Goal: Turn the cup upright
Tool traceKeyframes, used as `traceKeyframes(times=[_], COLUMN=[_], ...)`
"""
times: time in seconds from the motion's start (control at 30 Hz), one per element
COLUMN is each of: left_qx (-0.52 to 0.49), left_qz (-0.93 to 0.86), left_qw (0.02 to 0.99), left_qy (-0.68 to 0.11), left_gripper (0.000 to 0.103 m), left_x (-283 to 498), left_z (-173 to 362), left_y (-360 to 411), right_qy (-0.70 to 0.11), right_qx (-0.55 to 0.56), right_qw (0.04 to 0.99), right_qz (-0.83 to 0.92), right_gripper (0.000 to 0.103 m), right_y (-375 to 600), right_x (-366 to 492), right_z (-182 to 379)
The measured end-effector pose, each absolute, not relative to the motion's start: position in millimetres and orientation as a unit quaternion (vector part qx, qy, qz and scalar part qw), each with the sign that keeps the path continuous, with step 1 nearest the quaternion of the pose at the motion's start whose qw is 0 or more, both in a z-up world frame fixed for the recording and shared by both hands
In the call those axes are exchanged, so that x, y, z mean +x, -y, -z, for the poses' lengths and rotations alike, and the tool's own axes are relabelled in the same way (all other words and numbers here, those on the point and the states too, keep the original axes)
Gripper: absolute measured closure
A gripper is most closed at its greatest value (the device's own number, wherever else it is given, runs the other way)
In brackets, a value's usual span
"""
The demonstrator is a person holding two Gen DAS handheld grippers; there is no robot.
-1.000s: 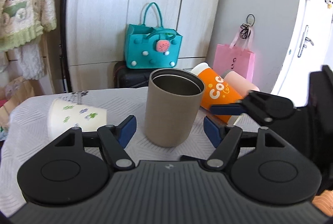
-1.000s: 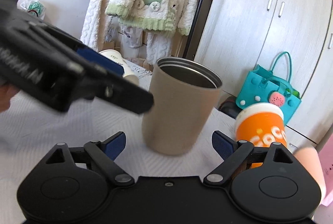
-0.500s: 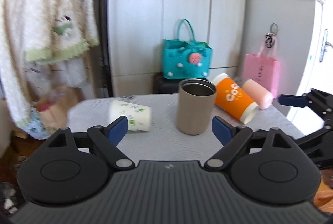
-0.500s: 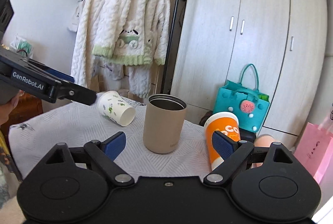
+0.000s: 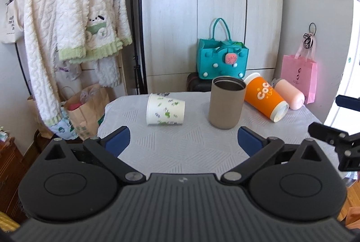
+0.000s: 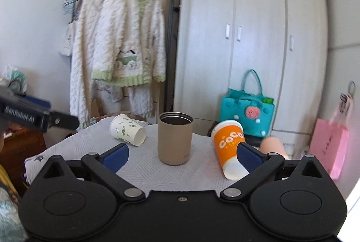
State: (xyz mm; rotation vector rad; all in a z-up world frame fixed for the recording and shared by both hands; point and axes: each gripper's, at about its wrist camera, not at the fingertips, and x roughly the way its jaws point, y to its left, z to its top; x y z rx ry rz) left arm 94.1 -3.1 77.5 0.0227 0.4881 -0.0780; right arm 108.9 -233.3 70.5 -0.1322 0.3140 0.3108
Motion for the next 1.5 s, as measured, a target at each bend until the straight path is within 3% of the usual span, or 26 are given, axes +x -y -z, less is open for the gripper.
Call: traceKeyframes(times=[0.73,1.5], left_qx=[0.045,-0.010], left_qz=[-0.039,-0.030], left_qw=[0.968,0.962], left_qy=[-0.243,-0.272], left_gripper=[0.000,0.000], left_x=[64,71], left_z=[-47,-31], left_y=[27,4], right_qy=[-0.189,-0.206], right_qx=[-0.052,-0.023], right_qw=[0.980,0.977], right_qz=[-0.026,0.050], right_gripper=[0.000,0.000], right_y=[227,226], right_x=[80,79], right_z=[-46,-35])
